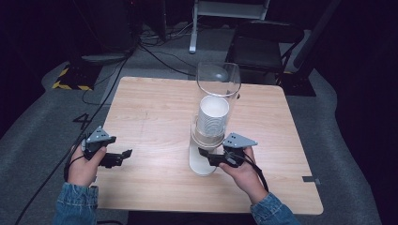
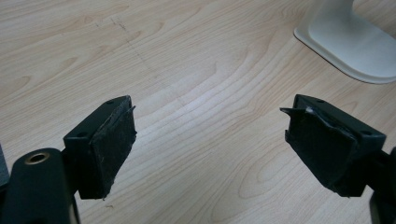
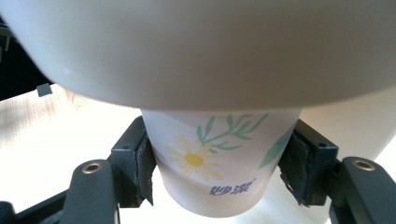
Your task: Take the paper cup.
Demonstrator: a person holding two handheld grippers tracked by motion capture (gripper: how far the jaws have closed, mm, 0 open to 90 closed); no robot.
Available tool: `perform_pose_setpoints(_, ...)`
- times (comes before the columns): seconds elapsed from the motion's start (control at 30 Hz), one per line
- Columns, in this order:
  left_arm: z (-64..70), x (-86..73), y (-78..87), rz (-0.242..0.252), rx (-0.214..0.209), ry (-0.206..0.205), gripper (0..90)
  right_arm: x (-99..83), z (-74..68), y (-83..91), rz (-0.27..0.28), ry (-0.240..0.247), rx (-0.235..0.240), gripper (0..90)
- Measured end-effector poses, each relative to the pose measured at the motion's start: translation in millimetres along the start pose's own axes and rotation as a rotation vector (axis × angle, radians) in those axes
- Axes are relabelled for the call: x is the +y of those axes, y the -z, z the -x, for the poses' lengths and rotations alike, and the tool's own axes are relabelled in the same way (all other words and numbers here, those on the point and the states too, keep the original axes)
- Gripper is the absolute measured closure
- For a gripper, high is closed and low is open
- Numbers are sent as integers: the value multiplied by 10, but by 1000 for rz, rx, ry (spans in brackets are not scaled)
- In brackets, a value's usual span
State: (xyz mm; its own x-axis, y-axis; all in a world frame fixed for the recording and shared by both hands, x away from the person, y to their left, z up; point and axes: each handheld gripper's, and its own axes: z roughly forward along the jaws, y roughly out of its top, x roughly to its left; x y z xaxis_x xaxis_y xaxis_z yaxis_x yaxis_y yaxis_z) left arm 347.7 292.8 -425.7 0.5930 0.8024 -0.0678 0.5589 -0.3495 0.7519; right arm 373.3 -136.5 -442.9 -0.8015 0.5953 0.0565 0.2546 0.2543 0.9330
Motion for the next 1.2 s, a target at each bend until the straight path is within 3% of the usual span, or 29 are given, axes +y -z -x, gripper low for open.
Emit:
perform_pose_setpoints(0.77,11,-6,-4,-8,-5,7,157,-43,-33,30,0,-27,3,365)
perform_pose_setpoints(0.8,11,-5,-3,-9,-5,7,157,-45,-35,29,-5,-31,3,367)
perform_pose_setpoints(0.87,9,-2,2,-8,-2,0,157,-96,-40,-10,-116,-4,-14,370)
perform_pose_setpoints(0.9,10,-1,3,-2,-2,2,157,-158,-49,-40,-133,-11,-5,370)
perform_pose_setpoints(1.2,4,-4,-1,-4,-3,2,157,-204,-43,-44,-138,-16,4,366)
